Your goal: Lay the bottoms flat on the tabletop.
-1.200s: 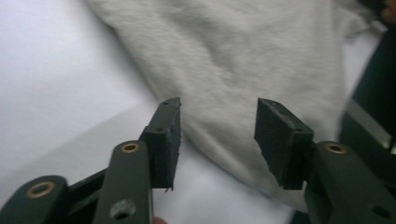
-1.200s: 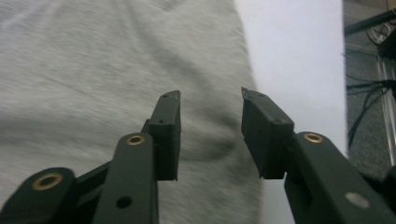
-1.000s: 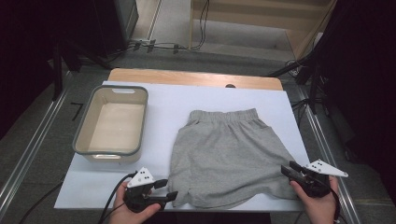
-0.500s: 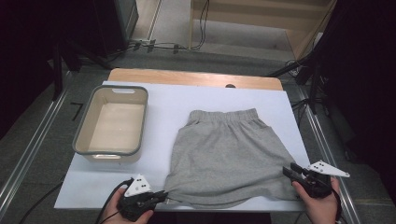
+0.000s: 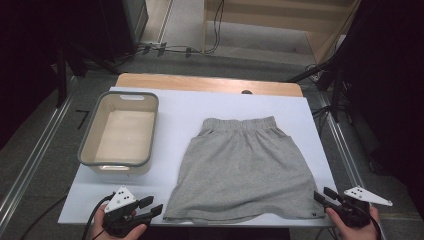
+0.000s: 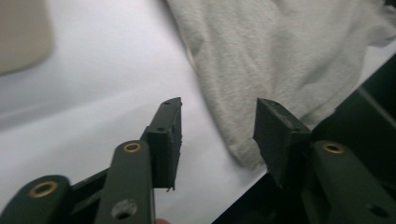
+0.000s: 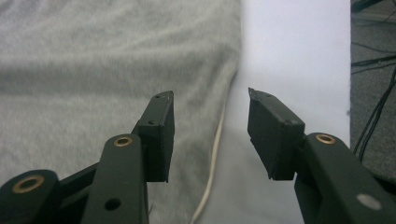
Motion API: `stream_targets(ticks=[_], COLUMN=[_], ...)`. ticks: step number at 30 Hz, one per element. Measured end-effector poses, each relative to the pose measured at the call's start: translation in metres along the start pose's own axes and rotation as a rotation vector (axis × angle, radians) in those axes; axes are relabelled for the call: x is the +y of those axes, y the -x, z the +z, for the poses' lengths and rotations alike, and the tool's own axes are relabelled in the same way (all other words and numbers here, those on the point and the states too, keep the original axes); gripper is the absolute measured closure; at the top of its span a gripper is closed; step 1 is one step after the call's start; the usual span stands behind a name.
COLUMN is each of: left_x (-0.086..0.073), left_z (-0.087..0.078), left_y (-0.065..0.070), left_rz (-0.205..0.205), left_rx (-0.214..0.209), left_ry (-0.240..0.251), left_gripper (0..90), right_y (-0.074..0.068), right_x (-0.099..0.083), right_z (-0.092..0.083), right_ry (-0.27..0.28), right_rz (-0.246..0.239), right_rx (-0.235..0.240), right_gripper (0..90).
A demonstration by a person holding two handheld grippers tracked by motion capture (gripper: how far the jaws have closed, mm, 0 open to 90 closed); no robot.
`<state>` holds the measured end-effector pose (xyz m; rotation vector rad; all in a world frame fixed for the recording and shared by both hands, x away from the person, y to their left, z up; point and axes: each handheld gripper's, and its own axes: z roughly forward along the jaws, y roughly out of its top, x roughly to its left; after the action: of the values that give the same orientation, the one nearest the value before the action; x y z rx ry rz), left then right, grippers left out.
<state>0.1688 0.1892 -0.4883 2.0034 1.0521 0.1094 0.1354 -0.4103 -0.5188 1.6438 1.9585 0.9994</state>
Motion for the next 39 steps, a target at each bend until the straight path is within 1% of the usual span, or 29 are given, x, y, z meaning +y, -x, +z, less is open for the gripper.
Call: stream_targets(ticks=[1, 2, 4, 7, 8, 10, 12, 13, 14, 15, 16, 17, 18, 19, 20, 22, 24, 25, 26, 28, 30, 31, 33, 34, 35, 36, 37, 38, 39], left_x=[-0.001, -0.001, -0.001, 0.000, 0.000, 0.000, -0.001, -0.001, -0.002, -0.002, -0.002, -0.001, -0.001, 0.000, 0.001, 0.004, 0.008, 0.010, 0.011, 0.014, 0.015, 0.015, 0.014, 0.013, 0.012, 0.011, 0.008, 0.007, 0.005], left_z=[0.004, 0.009, 0.017, 0.028, 0.031, 0.031, 0.032, 0.032, 0.033, 0.034, 0.035, 0.035, 0.036, 0.035, 0.035, 0.028, 0.018, 0.010, 0.005, -0.006, -0.015, -0.020, -0.026, -0.028, -0.028, -0.026, -0.022, -0.019, -0.015], left_y=[0.002, 0.004, 0.011, 0.017, 0.019, 0.021, 0.022, 0.024, 0.024, 0.025, 0.026, 0.025, 0.024, 0.022, 0.020, 0.015, 0.008, 0.003, 0.000, -0.008, -0.014, -0.017, -0.021, -0.023, -0.024, -0.025, -0.024, -0.023, -0.021], left_rz=[-0.004, 0.001, 0.018, 0.046, 0.050, 0.053, 0.053, 0.055, 0.057, 0.064, 0.067, 0.064, 0.055, 0.047, 0.041, 0.028, 0.015, 0.002, -0.010, -0.029, -0.036, -0.044, -0.048, -0.051, -0.051, -0.043, -0.026, -0.014, 0.005], left_rx=[-0.015, -0.026, -0.006, 0.041, 0.038, 0.043, 0.029, 0.036, 0.033, 0.023, 0.020, 0.008, -0.019, -0.045, -0.057, -0.070, -0.067, -0.061, -0.066, -0.072, -0.072, -0.081, -0.080, -0.090, -0.107, -0.112, -0.111, -0.110, -0.108], left_ry=[-0.012, -0.025, -0.043, -0.085, -0.096, -0.095, -0.101, -0.099, -0.102, -0.111, -0.111, -0.117, -0.122, -0.128, -0.129, -0.107, -0.070, -0.040, -0.024, 0.013, 0.035, 0.053, 0.066, 0.067, 0.050, 0.026, -0.018, -0.045, -0.076], left_gripper=[50.8, 50.9, 51.0, 51.0, 51.0, 52.3, 58.3, 60.8, 63.4, 68.4, 74.1, 78.4, 83.0, 85.5, 86.3, 87.2, 87.5, 87.6, 87.8, 87.9, 88.0, 88.1, 88.1, 88.1, 88.1, 88.1, 88.0, 88.0, 88.0], right_y=[-0.001, -0.001, -0.003, -0.005, -0.005, -0.005, -0.005, -0.006, -0.008, -0.008, -0.008, -0.008, -0.009, -0.009, -0.010, -0.010, -0.007, -0.006, -0.003, -0.002, -0.001, -0.001, -0.003, -0.004, -0.005, -0.005, -0.005, -0.005, -0.004], right_x=[-0.002, -0.004, -0.008, -0.012, -0.012, -0.012, -0.012, -0.012, -0.012, -0.011, -0.011, -0.010, -0.010, -0.009, -0.009, -0.007, -0.005, -0.004, -0.003, -0.001, -0.001, -0.001, -0.002, -0.002, -0.003, -0.005, -0.008, -0.012, -0.015], right_z=[0.000, -0.001, -0.001, -0.001, -0.001, -0.001, 0.000, 0.000, 0.001, 0.001, 0.001, 0.001, 0.001, 0.001, 0.000, -0.003, -0.011, -0.015, -0.022, -0.030, -0.038, -0.042, -0.049, -0.051, -0.053, -0.053, -0.053, -0.050, -0.048], right_ry=[-0.008, -0.014, -0.025, -0.040, -0.035, -0.038, -0.041, -0.041, -0.044, -0.046, -0.049, -0.057, -0.063, -0.070, -0.072, -0.062, -0.024, -0.003, 0.022, 0.036, 0.058, 0.066, 0.071, 0.073, 0.072, 0.065, 0.048, 0.024, 0.005], right_rz=[0.002, 0.000, -0.006, -0.014, -0.017, -0.009, 0.001, -0.006, -0.019, -0.023, -0.028, -0.030, -0.033, -0.033, -0.035, -0.040, -0.026, -0.014, -0.010, -0.009, 0.006, 0.013, 0.012, 0.014, 0.025, 0.026, 0.031, 0.042, 0.047], right_rx=[0.001, 0.006, 0.014, 0.026, 0.030, 0.033, 0.058, 0.062, 0.051, 0.043, 0.039, 0.036, 0.038, 0.045, 0.044, 0.039, 0.040, 0.037, 0.022, -0.002, -0.001, 0.003, 0.008, 0.014, 0.024, 0.032, 0.033, 0.042, 0.040], right_gripper=[48.8, 48.8, 48.8, 49.1, 50.2, 55.3, 60.8, 63.5, 68.2, 70.9, 76.1, 80.0, 83.6, 84.7, 85.3, 85.7, 85.9, 85.9, 86.0, 86.0, 86.1, 86.1, 86.2, 86.2, 86.2, 86.2, 86.2, 86.1, 86.1])
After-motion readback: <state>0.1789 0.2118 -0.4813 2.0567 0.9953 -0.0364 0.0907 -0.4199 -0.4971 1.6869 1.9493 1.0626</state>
